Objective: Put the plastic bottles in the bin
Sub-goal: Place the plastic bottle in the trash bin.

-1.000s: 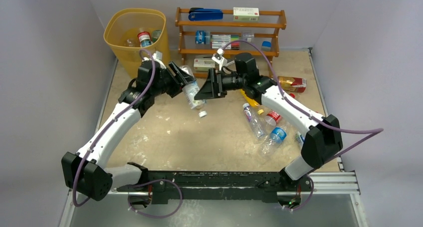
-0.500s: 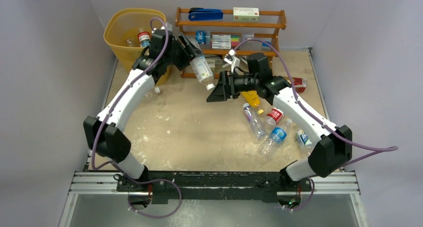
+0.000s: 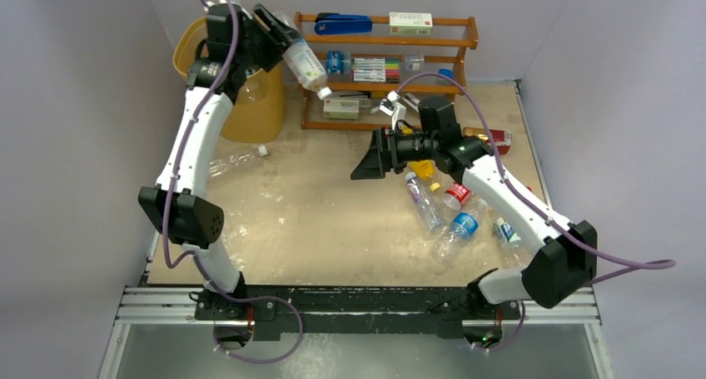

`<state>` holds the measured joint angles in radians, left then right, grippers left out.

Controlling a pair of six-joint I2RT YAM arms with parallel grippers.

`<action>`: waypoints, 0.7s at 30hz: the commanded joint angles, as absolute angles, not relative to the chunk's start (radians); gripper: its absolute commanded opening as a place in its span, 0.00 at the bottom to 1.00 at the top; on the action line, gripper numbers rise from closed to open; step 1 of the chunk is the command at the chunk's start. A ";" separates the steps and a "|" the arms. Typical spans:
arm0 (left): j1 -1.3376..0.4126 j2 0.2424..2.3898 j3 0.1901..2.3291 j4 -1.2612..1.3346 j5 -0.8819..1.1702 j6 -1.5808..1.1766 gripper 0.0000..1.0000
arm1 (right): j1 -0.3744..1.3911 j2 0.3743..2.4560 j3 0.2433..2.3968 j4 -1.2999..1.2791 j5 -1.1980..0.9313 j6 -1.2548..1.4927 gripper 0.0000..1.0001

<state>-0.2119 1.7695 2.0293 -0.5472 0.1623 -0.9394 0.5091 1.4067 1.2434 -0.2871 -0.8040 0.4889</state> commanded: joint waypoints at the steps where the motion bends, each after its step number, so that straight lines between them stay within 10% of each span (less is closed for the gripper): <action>1: -0.119 1.787 2.139 -0.467 0.211 -0.955 0.51 | 0.504 1.333 1.222 -0.278 -0.834 0.476 0.93; 21: 0.226 1.921 2.252 -0.333 0.165 -0.926 0.54 | 0.504 1.358 1.221 -0.338 -0.841 0.410 0.93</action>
